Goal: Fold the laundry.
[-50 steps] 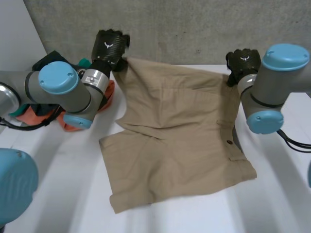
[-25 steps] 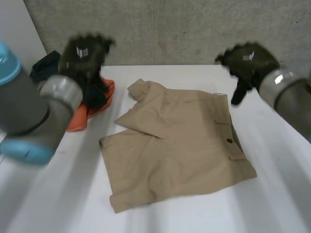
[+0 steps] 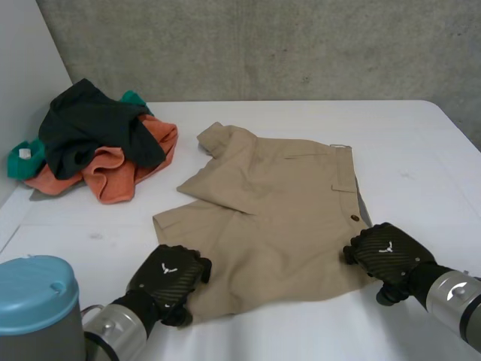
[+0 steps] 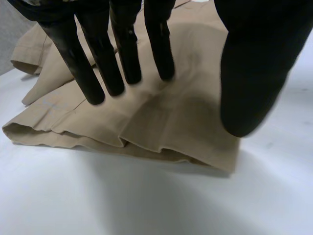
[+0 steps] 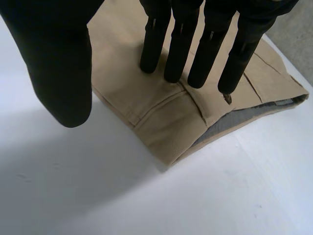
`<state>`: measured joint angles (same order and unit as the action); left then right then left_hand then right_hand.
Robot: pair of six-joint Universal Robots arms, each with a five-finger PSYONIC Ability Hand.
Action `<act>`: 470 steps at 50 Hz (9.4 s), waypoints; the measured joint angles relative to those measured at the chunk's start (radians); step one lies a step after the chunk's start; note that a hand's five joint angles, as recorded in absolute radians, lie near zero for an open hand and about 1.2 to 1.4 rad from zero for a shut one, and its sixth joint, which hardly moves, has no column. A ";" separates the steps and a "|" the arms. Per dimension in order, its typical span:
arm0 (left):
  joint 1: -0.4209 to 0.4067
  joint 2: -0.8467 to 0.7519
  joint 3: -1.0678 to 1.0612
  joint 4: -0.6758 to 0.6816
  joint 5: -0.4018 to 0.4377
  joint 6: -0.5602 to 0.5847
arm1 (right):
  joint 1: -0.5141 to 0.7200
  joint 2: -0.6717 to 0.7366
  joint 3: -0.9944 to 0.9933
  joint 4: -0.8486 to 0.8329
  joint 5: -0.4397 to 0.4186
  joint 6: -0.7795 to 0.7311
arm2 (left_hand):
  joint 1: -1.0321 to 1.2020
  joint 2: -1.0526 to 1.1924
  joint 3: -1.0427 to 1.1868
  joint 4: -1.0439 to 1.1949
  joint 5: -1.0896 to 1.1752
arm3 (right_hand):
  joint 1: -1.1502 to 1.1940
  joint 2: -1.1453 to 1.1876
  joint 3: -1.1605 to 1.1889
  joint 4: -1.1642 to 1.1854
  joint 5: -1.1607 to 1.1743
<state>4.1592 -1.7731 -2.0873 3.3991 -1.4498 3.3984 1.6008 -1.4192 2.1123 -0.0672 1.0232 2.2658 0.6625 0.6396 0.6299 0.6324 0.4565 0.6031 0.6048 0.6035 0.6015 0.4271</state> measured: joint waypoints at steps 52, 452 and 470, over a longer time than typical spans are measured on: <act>-0.015 0.361 0.255 -0.325 0.104 0.089 | -0.075 -0.314 -0.406 0.481 0.018 0.153 | 0.464 0.552 0.558 0.564 0.553 | 0.487 0.542 0.576 0.594 0.564; -0.156 -0.251 0.702 -0.191 0.094 -0.128 | -0.002 -0.179 -0.231 -0.160 0.250 0.452 | -0.361 -0.344 -0.336 -0.340 -0.351 | -0.381 -0.394 -0.399 -0.398 -0.387; -0.130 -0.040 0.380 -0.168 0.058 -0.144 | 0.016 -0.046 -0.398 0.153 0.028 0.286 | -0.361 -0.345 -0.338 -0.341 -0.352 | -0.381 -0.394 -0.399 -0.398 -0.387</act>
<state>4.0293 -1.8129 -1.7075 3.2312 -1.3916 3.2540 1.6167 -1.4652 1.7147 0.0862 1.0515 2.5518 0.3015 0.2947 0.2923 0.2915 0.1048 0.2224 0.2104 0.2049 0.2031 0.0403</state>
